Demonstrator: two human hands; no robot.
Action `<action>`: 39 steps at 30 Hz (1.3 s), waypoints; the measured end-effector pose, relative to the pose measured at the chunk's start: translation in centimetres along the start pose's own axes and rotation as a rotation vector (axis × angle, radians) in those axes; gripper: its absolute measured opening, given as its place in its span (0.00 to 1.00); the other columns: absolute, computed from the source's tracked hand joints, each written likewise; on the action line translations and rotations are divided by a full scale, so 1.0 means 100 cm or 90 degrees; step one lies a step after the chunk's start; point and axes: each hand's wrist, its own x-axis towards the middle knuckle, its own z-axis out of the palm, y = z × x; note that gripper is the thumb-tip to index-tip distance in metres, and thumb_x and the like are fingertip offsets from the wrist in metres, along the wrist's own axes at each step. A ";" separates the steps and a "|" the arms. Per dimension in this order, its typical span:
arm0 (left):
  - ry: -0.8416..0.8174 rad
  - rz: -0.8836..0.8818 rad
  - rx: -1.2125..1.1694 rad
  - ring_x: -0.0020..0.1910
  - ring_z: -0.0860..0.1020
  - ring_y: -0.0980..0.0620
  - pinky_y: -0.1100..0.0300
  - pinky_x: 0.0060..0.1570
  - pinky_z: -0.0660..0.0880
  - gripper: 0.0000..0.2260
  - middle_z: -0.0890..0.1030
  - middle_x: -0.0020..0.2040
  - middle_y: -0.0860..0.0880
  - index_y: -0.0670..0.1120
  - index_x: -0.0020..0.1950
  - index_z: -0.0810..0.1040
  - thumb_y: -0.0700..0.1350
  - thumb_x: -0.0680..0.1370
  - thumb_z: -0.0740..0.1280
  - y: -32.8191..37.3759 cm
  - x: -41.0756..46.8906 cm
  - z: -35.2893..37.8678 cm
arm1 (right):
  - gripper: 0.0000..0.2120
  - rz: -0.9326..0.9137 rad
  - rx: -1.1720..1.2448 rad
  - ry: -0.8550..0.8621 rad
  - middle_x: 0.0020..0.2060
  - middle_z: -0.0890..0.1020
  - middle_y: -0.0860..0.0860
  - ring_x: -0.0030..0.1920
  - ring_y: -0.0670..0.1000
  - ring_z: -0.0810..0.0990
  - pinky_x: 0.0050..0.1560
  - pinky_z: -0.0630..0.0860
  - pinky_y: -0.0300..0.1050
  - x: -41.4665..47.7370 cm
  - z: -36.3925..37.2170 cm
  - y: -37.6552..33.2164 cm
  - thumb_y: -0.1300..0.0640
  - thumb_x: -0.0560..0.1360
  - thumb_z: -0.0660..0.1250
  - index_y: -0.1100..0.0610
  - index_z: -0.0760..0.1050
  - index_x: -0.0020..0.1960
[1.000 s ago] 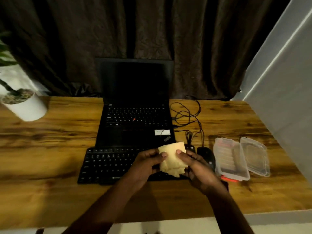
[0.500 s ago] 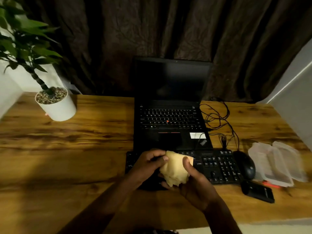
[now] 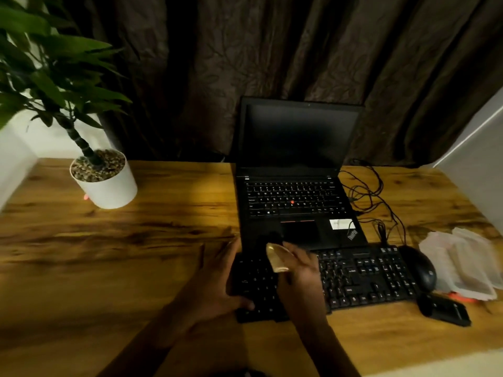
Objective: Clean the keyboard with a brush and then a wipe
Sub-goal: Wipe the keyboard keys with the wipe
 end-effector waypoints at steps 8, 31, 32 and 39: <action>0.019 0.103 0.029 0.75 0.29 0.61 0.54 0.74 0.29 0.68 0.34 0.78 0.59 0.48 0.79 0.33 0.74 0.58 0.74 -0.021 -0.004 0.024 | 0.22 -0.035 -0.131 -0.129 0.64 0.76 0.48 0.62 0.56 0.72 0.56 0.76 0.47 -0.007 0.028 -0.032 0.58 0.69 0.67 0.48 0.77 0.63; 0.051 0.101 0.017 0.80 0.52 0.47 0.49 0.77 0.43 0.68 0.53 0.81 0.47 0.44 0.81 0.39 0.76 0.56 0.69 -0.039 0.005 0.045 | 0.24 -0.130 -0.099 -0.128 0.57 0.77 0.49 0.54 0.54 0.73 0.53 0.74 0.43 -0.015 0.042 -0.051 0.65 0.68 0.64 0.54 0.78 0.62; 0.048 0.094 0.017 0.80 0.52 0.46 0.50 0.77 0.42 0.68 0.53 0.81 0.46 0.45 0.81 0.38 0.77 0.56 0.69 -0.039 0.004 0.046 | 0.24 -0.122 -0.099 -0.128 0.56 0.77 0.49 0.53 0.55 0.74 0.51 0.75 0.44 -0.014 0.040 -0.049 0.66 0.67 0.67 0.54 0.78 0.61; 0.076 0.096 -0.018 0.78 0.37 0.61 0.64 0.74 0.35 0.70 0.48 0.80 0.53 0.46 0.81 0.40 0.74 0.53 0.74 -0.030 -0.003 0.042 | 0.26 0.005 -0.128 -0.040 0.53 0.77 0.50 0.47 0.54 0.70 0.42 0.75 0.48 -0.007 0.021 -0.019 0.71 0.62 0.65 0.54 0.80 0.57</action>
